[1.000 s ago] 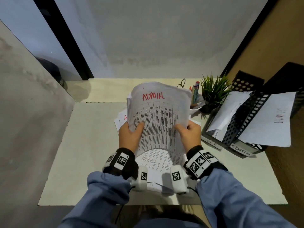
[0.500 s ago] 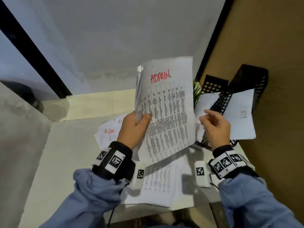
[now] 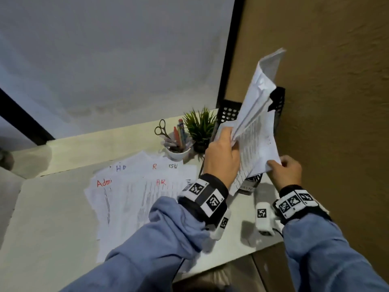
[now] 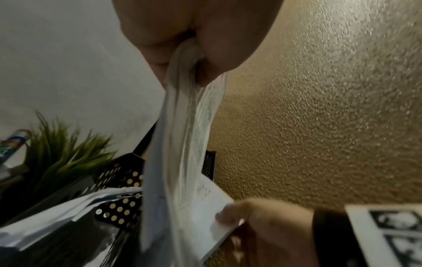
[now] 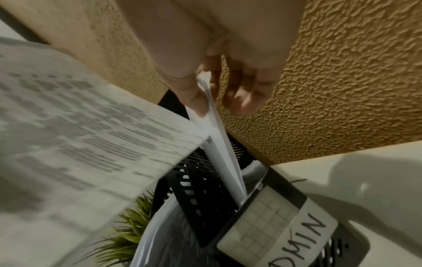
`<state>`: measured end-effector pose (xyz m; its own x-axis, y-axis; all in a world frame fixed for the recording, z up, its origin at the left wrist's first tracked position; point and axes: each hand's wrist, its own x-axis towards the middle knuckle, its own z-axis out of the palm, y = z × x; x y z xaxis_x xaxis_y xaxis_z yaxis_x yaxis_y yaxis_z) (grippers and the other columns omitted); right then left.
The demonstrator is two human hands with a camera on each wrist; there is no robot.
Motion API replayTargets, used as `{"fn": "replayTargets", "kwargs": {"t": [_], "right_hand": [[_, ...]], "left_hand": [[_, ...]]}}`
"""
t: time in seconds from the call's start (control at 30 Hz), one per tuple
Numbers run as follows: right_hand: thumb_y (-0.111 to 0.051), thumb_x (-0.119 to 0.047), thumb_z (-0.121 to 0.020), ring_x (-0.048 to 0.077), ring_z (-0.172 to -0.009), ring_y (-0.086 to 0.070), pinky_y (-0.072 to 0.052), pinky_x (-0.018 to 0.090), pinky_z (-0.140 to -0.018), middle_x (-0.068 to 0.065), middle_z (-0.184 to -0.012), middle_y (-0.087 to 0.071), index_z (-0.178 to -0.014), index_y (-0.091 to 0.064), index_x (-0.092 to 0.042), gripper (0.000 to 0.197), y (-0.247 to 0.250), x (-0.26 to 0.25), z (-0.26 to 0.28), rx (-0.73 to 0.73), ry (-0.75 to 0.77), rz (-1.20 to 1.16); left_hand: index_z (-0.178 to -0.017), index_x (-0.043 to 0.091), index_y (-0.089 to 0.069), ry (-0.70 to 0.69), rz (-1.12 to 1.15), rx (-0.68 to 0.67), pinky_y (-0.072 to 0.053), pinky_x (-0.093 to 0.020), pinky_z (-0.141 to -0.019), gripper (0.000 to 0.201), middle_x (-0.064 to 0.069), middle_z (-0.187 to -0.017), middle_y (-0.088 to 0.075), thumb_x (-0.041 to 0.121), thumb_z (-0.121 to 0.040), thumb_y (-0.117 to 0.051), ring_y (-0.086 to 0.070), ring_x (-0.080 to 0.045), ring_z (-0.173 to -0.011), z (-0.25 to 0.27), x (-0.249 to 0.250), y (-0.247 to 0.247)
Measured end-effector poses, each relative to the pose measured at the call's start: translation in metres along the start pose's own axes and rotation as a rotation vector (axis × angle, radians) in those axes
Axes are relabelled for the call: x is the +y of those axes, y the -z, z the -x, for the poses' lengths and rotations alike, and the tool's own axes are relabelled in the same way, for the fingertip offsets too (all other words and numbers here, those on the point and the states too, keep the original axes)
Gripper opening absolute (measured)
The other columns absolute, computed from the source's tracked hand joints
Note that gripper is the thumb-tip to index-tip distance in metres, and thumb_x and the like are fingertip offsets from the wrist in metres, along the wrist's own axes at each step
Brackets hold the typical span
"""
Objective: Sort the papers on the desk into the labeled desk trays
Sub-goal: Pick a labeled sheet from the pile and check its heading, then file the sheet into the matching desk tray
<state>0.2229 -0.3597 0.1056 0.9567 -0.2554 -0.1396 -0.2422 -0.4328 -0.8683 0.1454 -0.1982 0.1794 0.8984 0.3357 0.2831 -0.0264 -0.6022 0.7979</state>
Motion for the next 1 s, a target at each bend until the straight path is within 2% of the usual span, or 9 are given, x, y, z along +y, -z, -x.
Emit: {"fn": "replayTargets", "kwargs": {"t": [0.1,0.2,0.3,0.43,0.53,0.63,0.7,0.8,1.0], "right_hand": [[-0.054,-0.001,-0.081,0.015,-0.051,-0.036,-0.032,0.023,-0.048,0.001,-0.057,-0.043,-0.063,-0.043,-0.014,0.025,0.009,-0.011,0.001,-0.043,0.140,-0.062],[-0.050,0.001,-0.082,0.010,-0.047,-0.034,-0.031,0.022,-0.045,-0.001,-0.056,-0.040,-0.064,-0.040,-0.017,0.027,0.018,-0.020,-0.003,-0.035,0.208,-0.135],[-0.050,-0.001,-0.081,0.015,-0.050,-0.041,-0.035,0.026,-0.050,0.002,-0.059,-0.047,-0.072,-0.047,-0.012,0.015,0.023,-0.022,-0.011,-0.041,0.241,-0.161],[-0.051,-0.009,-0.079,0.023,-0.061,-0.049,-0.044,0.034,-0.060,0.009,-0.069,-0.058,-0.080,-0.051,-0.009,0.001,0.026,-0.026,-0.020,-0.029,0.330,-0.134],[-0.053,-0.010,-0.080,0.033,-0.076,-0.060,-0.051,0.042,-0.071,0.013,-0.084,-0.065,-0.090,-0.054,-0.012,0.010,0.026,-0.032,-0.026,-0.025,0.358,-0.109],[-0.052,0.001,-0.079,0.019,-0.065,-0.051,-0.042,0.026,-0.061,-0.001,-0.070,-0.057,-0.087,-0.056,-0.014,0.017,0.026,-0.038,-0.025,0.018,0.422,-0.120],[-0.053,-0.002,-0.080,0.012,-0.056,-0.043,-0.033,0.021,-0.052,-0.004,-0.062,-0.049,-0.079,-0.052,-0.009,0.008,0.023,-0.038,-0.021,0.030,0.460,-0.044],[-0.055,-0.006,-0.081,0.009,-0.050,-0.037,-0.030,0.028,-0.049,-0.003,-0.058,-0.047,-0.074,-0.050,-0.008,0.009,0.016,-0.030,-0.019,-0.045,0.411,0.108],[-0.059,-0.014,-0.081,0.020,-0.058,-0.042,-0.030,0.028,-0.056,-0.001,-0.058,-0.047,-0.069,-0.048,-0.012,0.017,0.012,-0.034,-0.024,-0.035,0.380,0.130]], "left_hand": [[-0.124,0.007,-0.049,-0.007,-0.045,-0.028,-0.049,-0.045,-0.073,0.045,-0.022,-0.098,-0.064,-0.004,-0.081,-0.045,-0.059,-0.042,-0.086,0.002,0.012,-0.017],[-0.130,0.010,-0.046,-0.030,-0.093,-0.017,-0.050,-0.047,-0.074,0.054,-0.021,-0.104,-0.064,-0.006,-0.078,-0.047,-0.060,-0.043,-0.089,0.001,0.013,-0.031],[-0.132,0.011,-0.044,-0.054,-0.123,-0.051,-0.051,-0.046,-0.072,0.058,-0.019,-0.100,-0.064,-0.006,-0.077,-0.047,-0.061,-0.040,-0.085,0.000,0.015,-0.049],[-0.132,0.011,-0.043,0.041,-0.086,-0.107,-0.045,-0.043,-0.074,0.058,-0.021,-0.103,-0.062,-0.010,-0.078,-0.043,-0.058,-0.040,-0.089,-0.007,0.011,-0.080],[-0.134,0.012,-0.040,0.081,-0.008,-0.133,-0.046,-0.043,-0.078,0.060,-0.021,-0.113,-0.060,-0.011,-0.078,-0.041,-0.057,-0.039,-0.095,-0.014,-0.001,-0.100],[-0.137,0.010,-0.037,0.101,0.040,-0.270,-0.047,-0.040,-0.088,0.061,-0.020,-0.121,-0.057,-0.010,-0.079,-0.041,-0.056,-0.035,-0.104,-0.020,-0.019,-0.120],[-0.134,0.006,-0.039,0.176,-0.039,-0.402,-0.045,-0.041,-0.094,0.054,-0.021,-0.123,-0.056,-0.007,-0.082,-0.044,-0.056,-0.036,-0.110,-0.023,-0.029,-0.130],[-0.133,0.001,-0.036,0.277,-0.169,-0.529,-0.044,-0.041,-0.092,0.048,-0.026,-0.121,-0.056,-0.003,-0.086,-0.045,-0.056,-0.039,-0.110,-0.022,-0.040,-0.134],[-0.128,0.005,-0.042,0.243,-0.040,-0.499,-0.049,-0.040,-0.090,0.053,-0.019,-0.119,-0.059,0.008,-0.079,-0.060,-0.058,-0.036,-0.108,-0.022,-0.040,-0.113]]}}
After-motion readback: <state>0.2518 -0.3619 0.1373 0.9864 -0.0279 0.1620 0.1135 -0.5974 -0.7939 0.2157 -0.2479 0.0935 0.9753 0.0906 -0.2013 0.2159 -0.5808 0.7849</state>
